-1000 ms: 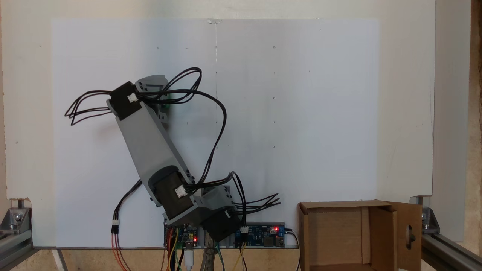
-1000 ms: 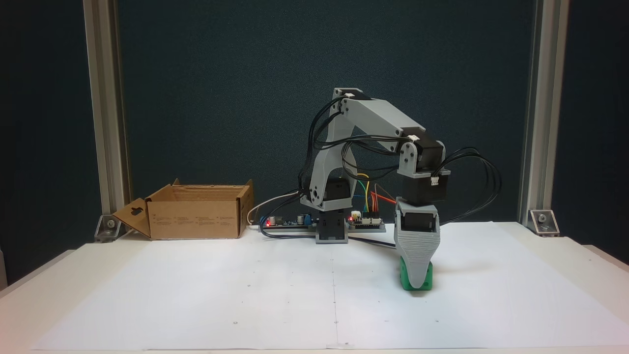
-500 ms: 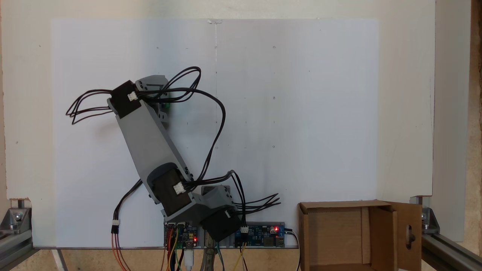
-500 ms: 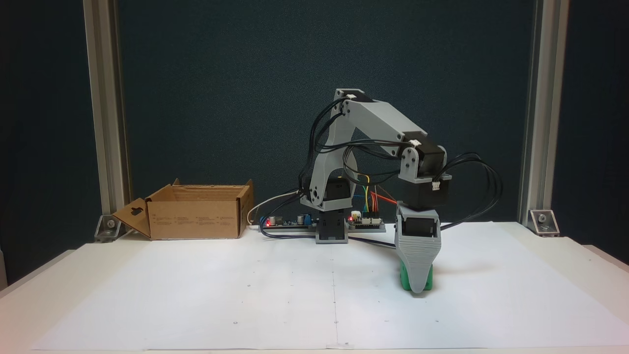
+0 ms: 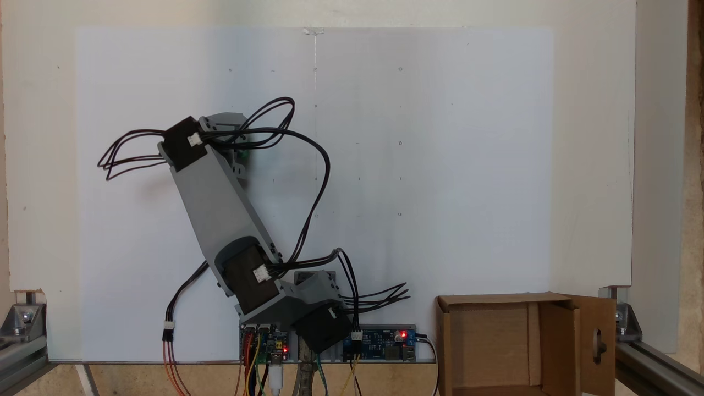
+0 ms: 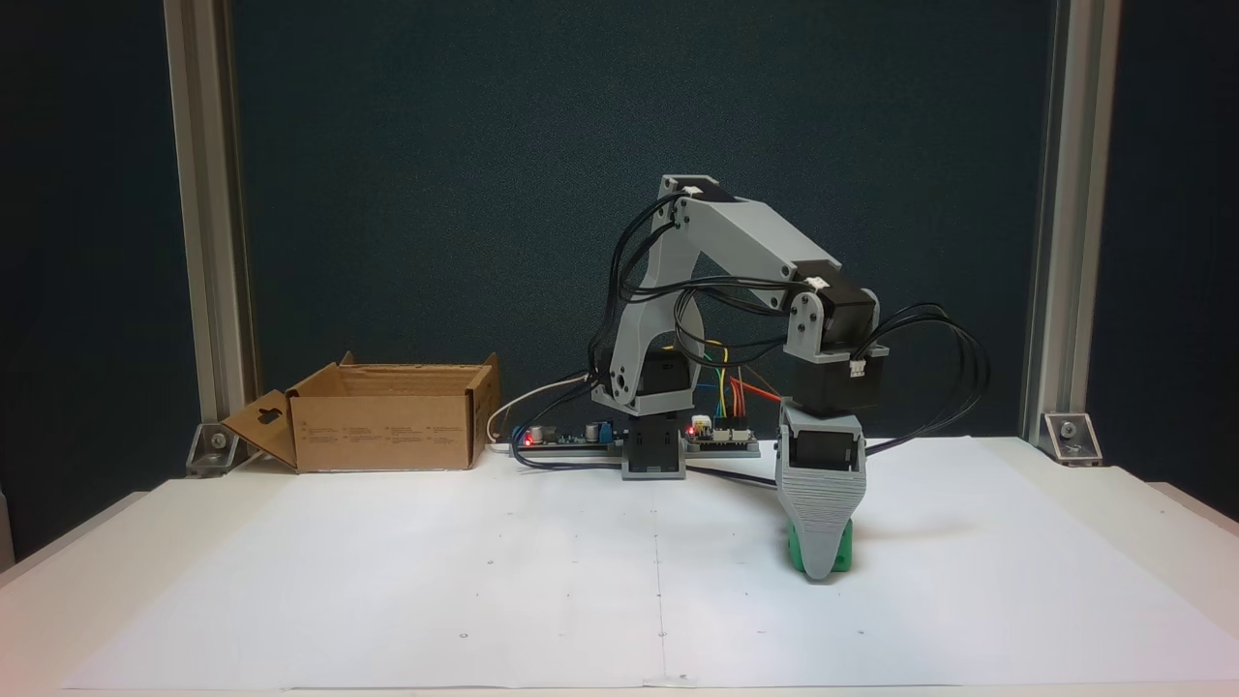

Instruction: Grasp a green dice and put it in the bin.

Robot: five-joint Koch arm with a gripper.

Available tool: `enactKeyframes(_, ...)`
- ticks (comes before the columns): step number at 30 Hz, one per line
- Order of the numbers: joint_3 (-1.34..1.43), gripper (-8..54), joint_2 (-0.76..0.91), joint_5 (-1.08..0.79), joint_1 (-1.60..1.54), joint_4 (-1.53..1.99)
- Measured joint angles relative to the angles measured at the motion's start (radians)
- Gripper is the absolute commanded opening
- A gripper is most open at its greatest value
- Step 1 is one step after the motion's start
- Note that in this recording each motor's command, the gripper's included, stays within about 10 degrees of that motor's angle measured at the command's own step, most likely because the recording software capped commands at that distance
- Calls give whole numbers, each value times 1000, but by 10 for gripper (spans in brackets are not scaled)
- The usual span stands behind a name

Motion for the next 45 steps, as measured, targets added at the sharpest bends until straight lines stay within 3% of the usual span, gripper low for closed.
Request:
enactKeyframes(36,0,380,0,-2,2,20)
enactKeyframes(42,-5,277,0,-2,3,21)
enactKeyframes(45,-12,188,0,-2,8,20)
